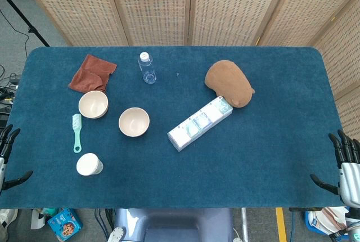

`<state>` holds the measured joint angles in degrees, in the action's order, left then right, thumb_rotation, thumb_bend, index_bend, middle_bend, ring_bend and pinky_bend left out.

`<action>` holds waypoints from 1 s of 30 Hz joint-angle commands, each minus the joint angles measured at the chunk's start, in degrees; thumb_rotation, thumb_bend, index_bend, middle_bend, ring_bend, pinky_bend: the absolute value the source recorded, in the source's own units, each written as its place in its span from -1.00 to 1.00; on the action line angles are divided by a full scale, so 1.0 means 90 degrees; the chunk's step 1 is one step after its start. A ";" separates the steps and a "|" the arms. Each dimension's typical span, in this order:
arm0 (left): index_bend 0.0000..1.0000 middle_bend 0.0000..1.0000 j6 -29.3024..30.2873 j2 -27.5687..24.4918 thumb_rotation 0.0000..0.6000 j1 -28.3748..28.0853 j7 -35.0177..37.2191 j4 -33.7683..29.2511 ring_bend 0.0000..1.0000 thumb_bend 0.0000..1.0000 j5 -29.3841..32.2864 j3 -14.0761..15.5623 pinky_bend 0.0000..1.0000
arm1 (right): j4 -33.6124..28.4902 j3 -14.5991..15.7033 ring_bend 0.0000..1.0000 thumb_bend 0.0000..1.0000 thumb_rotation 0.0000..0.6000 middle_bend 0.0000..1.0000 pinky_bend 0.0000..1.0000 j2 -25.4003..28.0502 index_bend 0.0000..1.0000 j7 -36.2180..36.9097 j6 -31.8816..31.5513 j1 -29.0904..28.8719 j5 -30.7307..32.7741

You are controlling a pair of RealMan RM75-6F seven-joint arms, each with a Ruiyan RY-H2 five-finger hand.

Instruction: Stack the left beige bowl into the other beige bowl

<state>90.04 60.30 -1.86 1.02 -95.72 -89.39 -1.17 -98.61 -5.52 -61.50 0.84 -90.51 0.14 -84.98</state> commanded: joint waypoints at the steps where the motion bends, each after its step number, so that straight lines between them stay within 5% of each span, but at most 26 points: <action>1: -1.00 -1.00 0.0015 0.0002 1.00 0.0008 0.0004 0.0004 -1.00 -1.00 -0.0012 0.0003 -1.00 | -0.0006 0.0005 -1.00 -1.00 1.00 -1.00 -1.00 0.0002 -1.00 0.0001 0.0005 0.0000 -0.0004; 14: -1.00 -1.00 -0.0290 0.0035 1.00 -0.0307 0.0352 0.0272 -1.00 -0.99 -0.0078 -0.0145 -1.00 | -0.0083 0.0050 -1.00 -1.00 1.00 -1.00 -1.00 0.0011 -1.00 -0.0081 0.0043 0.0001 -0.0040; 19: -1.00 -1.00 -0.1641 -0.0009 1.00 -0.1240 0.1223 0.0904 -1.00 -0.98 0.0226 -0.0473 -1.00 | -0.0093 0.0030 -1.00 -1.00 1.00 -1.00 -1.00 0.0019 -1.00 -0.0078 0.0141 -0.0027 0.0067; 24: -0.94 -1.00 -0.2812 0.0199 1.00 -0.2040 0.1040 0.1565 -1.00 -0.86 0.0929 -0.0886 -1.00 | -0.0082 -0.0006 -1.00 -1.00 1.00 -1.00 -1.00 0.0046 -1.00 -0.0044 0.0146 -0.0019 0.0155; 30: -0.69 -1.00 -0.3774 0.0821 1.00 -0.2761 0.1040 0.2611 -1.00 -0.63 0.1211 -0.0990 -1.00 | -0.0037 -0.0021 -1.00 -1.00 1.00 -1.00 -1.00 0.0044 -1.00 -0.0006 0.0250 -0.0045 0.0260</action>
<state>59.63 64.58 -23.37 10.27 -76.40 -80.63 -8.88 -98.99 -5.70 -61.08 0.76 -88.33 -0.22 -82.70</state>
